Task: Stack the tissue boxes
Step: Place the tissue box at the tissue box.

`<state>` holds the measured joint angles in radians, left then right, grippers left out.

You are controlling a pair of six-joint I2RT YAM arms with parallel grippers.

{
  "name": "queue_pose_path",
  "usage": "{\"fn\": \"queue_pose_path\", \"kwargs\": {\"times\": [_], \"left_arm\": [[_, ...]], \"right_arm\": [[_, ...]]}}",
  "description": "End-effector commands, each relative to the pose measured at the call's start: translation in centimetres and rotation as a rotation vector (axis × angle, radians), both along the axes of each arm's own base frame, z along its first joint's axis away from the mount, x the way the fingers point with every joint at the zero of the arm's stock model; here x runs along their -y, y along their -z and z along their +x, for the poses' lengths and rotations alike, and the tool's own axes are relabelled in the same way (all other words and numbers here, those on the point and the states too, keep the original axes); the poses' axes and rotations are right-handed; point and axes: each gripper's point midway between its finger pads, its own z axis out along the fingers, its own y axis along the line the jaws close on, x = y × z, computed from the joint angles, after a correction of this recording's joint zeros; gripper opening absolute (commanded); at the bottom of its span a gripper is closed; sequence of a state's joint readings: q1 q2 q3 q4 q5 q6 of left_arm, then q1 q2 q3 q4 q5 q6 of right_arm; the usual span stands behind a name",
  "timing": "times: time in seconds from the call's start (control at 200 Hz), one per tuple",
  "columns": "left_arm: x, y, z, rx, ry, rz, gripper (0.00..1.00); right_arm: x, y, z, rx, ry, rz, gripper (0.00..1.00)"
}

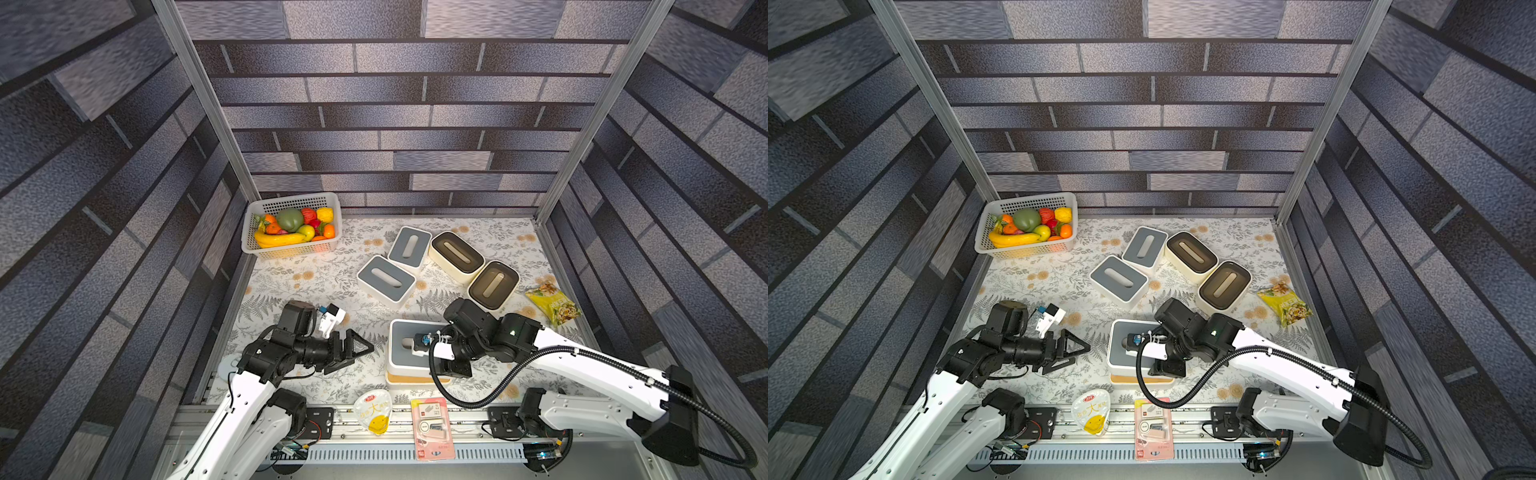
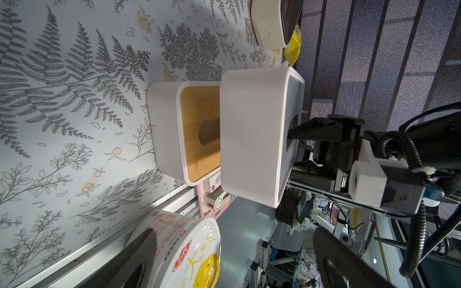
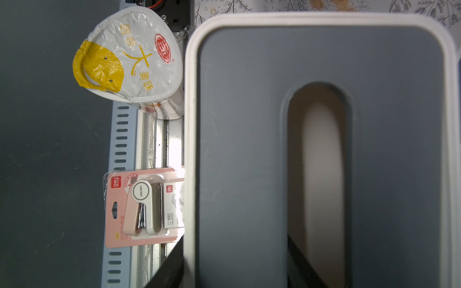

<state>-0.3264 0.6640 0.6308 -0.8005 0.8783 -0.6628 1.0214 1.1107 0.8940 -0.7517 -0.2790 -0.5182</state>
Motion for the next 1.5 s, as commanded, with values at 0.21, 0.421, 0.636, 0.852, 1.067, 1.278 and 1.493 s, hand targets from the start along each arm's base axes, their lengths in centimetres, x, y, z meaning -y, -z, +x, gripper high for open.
{"fn": "queue_pose_path", "kwargs": {"times": [0.21, 0.421, 0.636, 0.852, 1.067, 1.278, 1.493], "left_arm": [[0.2, 0.2, 0.1, 0.005, 0.01, -0.007, 1.0], [0.2, 0.3, 0.1, -0.003, 0.008, -0.008, 1.0], [0.2, 0.4, 0.1, -0.002, 0.005, -0.011, 1.0], [0.2, 0.4, 0.1, -0.004, 0.006, -0.01, 1.0], [0.2, 0.4, 0.0, -0.007, 0.003, -0.011, 1.0], [0.2, 0.5, 0.1, -0.008, 0.004, -0.009, 1.0], [0.2, 0.5, 0.0, -0.007, 0.006, -0.009, 1.0]], "right_arm": [[-0.5, 0.1, -0.3, 0.027, -0.047, 0.01, 0.42], [-0.6, 0.7, 0.0, 0.027, -0.055, -0.021, 0.42], [-0.8, 0.7, -0.1, 0.019, -0.065, -0.017, 0.42], [-0.9, 0.7, -0.1, 0.021, -0.067, -0.01, 0.42], [-0.9, 0.5, 0.0, 0.045, -0.064, -0.002, 0.41], [-1.0, 0.8, -0.3, 0.035, -0.072, -0.008, 0.42], [-1.0, 0.9, -0.3, 0.034, -0.072, -0.01, 0.42]]}}
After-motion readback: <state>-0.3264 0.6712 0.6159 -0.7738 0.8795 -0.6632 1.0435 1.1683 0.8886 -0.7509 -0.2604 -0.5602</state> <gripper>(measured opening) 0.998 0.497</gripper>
